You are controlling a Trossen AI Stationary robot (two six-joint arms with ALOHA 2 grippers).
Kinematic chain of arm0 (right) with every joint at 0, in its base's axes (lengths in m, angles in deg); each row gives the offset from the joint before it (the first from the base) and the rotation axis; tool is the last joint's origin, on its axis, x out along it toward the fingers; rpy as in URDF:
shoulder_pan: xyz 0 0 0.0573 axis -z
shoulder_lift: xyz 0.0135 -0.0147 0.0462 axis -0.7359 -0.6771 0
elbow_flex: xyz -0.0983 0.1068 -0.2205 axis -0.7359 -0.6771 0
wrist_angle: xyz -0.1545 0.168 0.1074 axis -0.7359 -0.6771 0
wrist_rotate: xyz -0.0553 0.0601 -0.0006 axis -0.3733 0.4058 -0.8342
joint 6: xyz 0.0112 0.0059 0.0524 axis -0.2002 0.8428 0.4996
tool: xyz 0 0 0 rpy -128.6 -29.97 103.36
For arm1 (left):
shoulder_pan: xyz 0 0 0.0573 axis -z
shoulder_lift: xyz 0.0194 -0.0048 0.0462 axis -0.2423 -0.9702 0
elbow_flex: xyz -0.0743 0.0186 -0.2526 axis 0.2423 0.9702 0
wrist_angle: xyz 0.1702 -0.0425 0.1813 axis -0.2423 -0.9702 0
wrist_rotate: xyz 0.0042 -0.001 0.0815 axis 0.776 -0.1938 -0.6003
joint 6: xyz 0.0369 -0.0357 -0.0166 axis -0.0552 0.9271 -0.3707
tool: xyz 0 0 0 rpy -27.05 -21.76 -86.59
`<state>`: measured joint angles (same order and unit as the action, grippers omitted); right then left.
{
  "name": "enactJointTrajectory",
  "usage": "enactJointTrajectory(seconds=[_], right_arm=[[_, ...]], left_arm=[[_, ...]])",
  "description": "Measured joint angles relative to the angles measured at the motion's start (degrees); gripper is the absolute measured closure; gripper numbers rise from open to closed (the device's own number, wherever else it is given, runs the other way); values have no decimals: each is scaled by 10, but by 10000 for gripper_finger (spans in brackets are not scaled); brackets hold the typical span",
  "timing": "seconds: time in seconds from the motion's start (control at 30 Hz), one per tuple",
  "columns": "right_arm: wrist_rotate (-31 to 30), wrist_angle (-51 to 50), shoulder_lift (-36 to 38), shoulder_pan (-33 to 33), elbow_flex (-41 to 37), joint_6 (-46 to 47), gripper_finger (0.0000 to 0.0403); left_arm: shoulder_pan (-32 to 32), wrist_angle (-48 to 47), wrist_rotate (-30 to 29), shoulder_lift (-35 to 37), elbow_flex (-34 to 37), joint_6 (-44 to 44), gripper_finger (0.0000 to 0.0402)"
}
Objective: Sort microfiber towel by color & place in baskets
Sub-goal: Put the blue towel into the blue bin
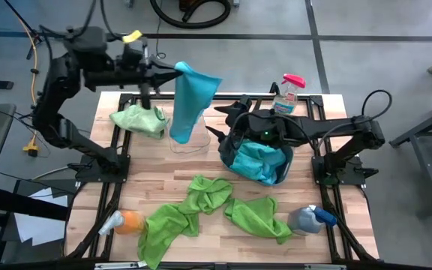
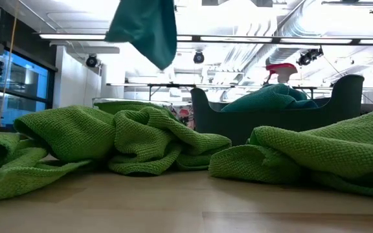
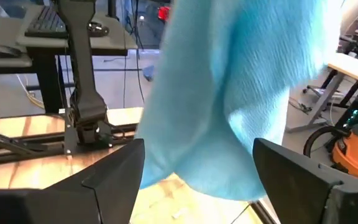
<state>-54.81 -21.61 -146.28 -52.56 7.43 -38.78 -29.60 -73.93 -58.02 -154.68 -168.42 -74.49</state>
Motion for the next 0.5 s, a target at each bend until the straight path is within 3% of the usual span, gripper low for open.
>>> enactJointTrajectory(seconds=[0.3,0.5], right_arm=[[97,36,0,40,1,4,104],[274,96,-1,56,1,11,104]], left_arm=[[0,-1,85,10,0,10,401],[0,3,102,2,1,1,401]])
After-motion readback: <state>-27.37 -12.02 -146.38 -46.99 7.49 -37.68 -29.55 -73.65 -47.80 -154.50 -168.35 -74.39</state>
